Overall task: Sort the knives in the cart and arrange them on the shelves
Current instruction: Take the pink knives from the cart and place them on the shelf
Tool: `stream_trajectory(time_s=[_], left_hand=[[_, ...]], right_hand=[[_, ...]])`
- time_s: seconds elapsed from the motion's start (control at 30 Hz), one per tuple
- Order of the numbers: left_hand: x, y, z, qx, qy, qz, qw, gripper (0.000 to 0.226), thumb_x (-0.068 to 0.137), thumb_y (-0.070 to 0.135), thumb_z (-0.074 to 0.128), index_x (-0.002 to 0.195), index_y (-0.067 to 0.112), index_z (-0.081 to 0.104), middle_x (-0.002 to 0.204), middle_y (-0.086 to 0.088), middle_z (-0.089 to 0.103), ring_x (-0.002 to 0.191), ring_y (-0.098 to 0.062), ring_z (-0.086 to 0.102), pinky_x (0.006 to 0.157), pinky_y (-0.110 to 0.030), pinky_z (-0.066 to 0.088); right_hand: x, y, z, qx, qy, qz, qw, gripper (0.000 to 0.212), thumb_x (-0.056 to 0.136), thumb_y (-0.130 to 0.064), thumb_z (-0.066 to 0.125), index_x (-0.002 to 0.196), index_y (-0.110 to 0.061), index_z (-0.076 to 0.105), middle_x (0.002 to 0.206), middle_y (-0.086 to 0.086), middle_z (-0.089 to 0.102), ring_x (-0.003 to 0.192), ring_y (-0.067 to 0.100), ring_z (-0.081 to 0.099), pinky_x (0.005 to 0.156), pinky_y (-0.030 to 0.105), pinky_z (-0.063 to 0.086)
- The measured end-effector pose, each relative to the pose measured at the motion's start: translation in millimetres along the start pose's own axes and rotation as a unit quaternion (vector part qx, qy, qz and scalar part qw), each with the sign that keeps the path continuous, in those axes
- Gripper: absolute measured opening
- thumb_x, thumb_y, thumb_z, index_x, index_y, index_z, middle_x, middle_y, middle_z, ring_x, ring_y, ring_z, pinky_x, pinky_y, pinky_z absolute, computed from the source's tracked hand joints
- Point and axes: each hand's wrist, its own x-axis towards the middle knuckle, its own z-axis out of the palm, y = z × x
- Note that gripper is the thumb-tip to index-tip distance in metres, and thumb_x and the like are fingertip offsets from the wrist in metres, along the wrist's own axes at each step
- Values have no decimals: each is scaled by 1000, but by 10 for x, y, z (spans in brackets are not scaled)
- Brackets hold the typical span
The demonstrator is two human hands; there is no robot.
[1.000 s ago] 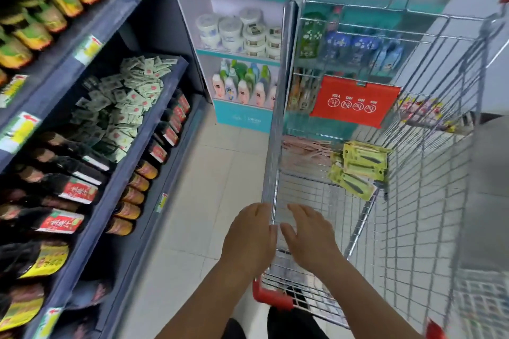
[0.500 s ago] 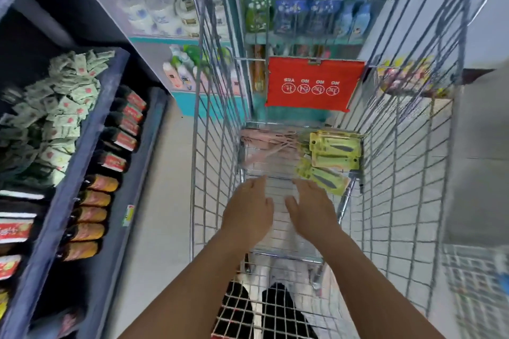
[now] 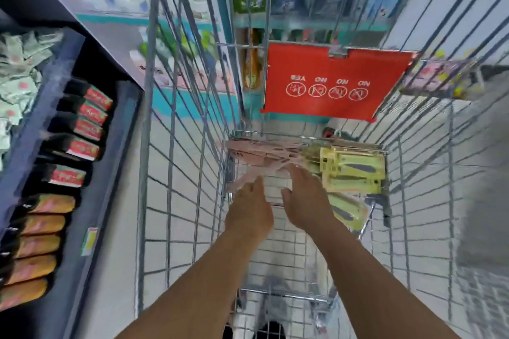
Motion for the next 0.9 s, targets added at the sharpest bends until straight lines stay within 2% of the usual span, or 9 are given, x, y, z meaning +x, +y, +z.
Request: stream_trajectory(time_s=[0.2, 0.33, 0.47, 0.53, 0.6, 0.67, 0.77, 0.83, 0.9], left_hand=[[413, -230, 312, -31, 18, -38, 999, 71, 88, 2, 47, 149, 23, 17, 147, -8, 32, 131, -26, 36, 101, -39, 44], [533, -275, 482, -113, 37, -43, 992, 80, 83, -6, 45, 148, 31, 16, 149, -3, 29, 136, -22, 28, 105, -42, 39], [618, -236, 663, -102, 23, -71, 992, 79, 93, 6, 43, 151, 29, -5, 156, -6, 12, 143, -28, 14, 112, -39, 29], [657, -199, 710, -117, 12, -102, 988, 78, 94, 10, 43, 150, 29, -9, 155, -6, 13, 142, -29, 11, 112, -39, 24], [686, -189, 725, -131, 17, -117, 984, 74, 94, 9, 42, 151, 28, -1, 153, -9, 20, 140, -31, 16, 112, -39, 23], [692, -225, 746, -132, 47, -114, 984, 66, 92, 5, 43, 150, 23, 15, 146, -10, 32, 133, -29, 28, 109, -37, 28], [629, -291, 791, -135, 87, -92, 983, 55, 91, 4, 43, 143, 18, 32, 139, -7, 43, 126, -25, 36, 107, -33, 30], [573, -321, 824, -143, 107, -82, 980, 49, 91, 4, 41, 138, 16, 39, 131, -7, 48, 121, -23, 39, 104, -32, 31], [522, -328, 847, -178, 125, -96, 971, 40, 93, 7, 41, 132, 14, 46, 124, -8, 51, 116, -24, 42, 99, -32, 34]], right_hand=[[717, 33, 323, -33, -8, -7, 999, 50, 87, -15, 49, 136, -16, 38, 138, 6, 44, 124, 31, 42, 98, 42, 40], [1183, 20, 385, -33, -10, 6, 999, 46, 88, -23, 50, 133, -17, 41, 140, 8, 43, 128, 30, 38, 104, 44, 35], [1383, 58, 514, -128, -23, -21, 991, 48, 90, -29, 49, 136, -26, 39, 143, 7, 40, 132, 29, 34, 109, 45, 29], [1332, 113, 607, -162, -21, -20, 986, 46, 93, -32, 46, 138, -30, 35, 144, 8, 35, 132, 31, 32, 106, 46, 26], [1223, 161, 701, -172, -30, -27, 984, 46, 94, -31, 46, 138, -30, 34, 142, 11, 34, 130, 34, 31, 105, 47, 29], [1089, 193, 765, -176, -24, -37, 983, 42, 94, -28, 48, 134, -29, 37, 133, 11, 40, 122, 35, 38, 99, 43, 36], [892, 194, 808, -155, -11, -32, 987, 41, 96, -26, 44, 136, -30, 36, 127, 8, 44, 116, 32, 44, 93, 40, 37], [790, 172, 852, -117, -53, -48, 991, 43, 97, -24, 41, 140, -27, 35, 129, 9, 42, 116, 31, 42, 93, 40, 38], [700, 153, 888, -52, -101, -56, 992, 40, 98, -23, 39, 137, -23, 39, 131, 7, 47, 114, 29, 47, 87, 37, 45]])
